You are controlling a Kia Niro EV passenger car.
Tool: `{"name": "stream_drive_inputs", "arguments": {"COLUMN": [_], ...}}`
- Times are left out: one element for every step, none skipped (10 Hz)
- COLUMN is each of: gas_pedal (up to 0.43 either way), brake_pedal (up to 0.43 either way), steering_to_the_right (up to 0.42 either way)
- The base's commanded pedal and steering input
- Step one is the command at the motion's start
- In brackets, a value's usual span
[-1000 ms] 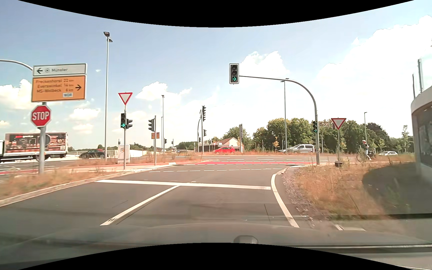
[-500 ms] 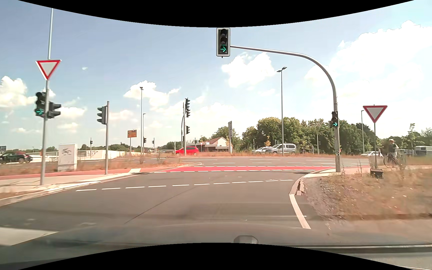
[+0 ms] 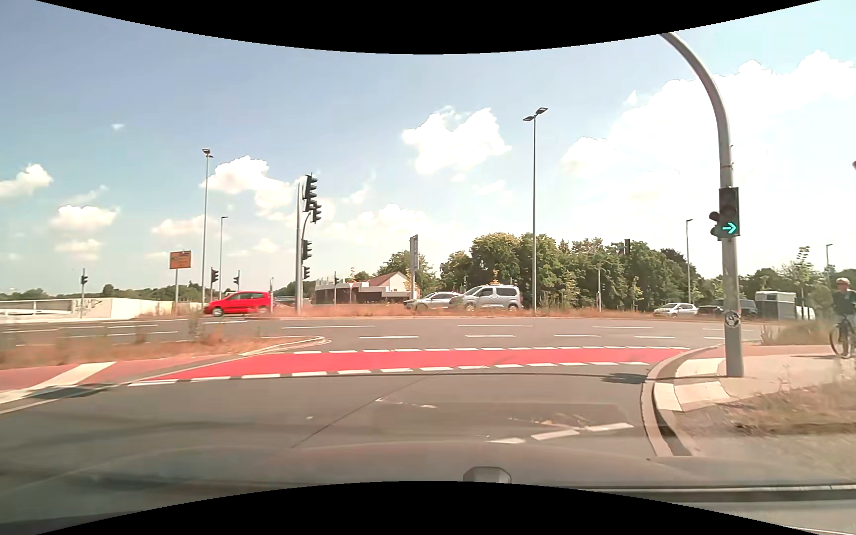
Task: Follow the waypoints while adhering to traffic rules and regulations
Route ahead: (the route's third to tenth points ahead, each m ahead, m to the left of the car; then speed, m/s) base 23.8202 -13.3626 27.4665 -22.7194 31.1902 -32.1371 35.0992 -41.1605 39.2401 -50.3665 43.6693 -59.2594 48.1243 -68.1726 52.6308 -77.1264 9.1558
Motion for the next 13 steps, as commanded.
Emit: {"name": "stream_drive_inputs", "arguments": {"gas_pedal": [0.087,0.087,0.087,0.098,0.098,0.130,0.130,0.138,0.138,0.150,0.150,0.150,0.150], "brake_pedal": [0.018,0.018,0.018,0.018,0.018,0.018,0.018,0.018,0.018,0.018,0.018,0.018,0.018], "steering_to_the_right": [0.169,0.179,0.186,0.193,0.203,0.212,0.217,0.217,0.217,0.217,0.216,0.215,0.215]}}
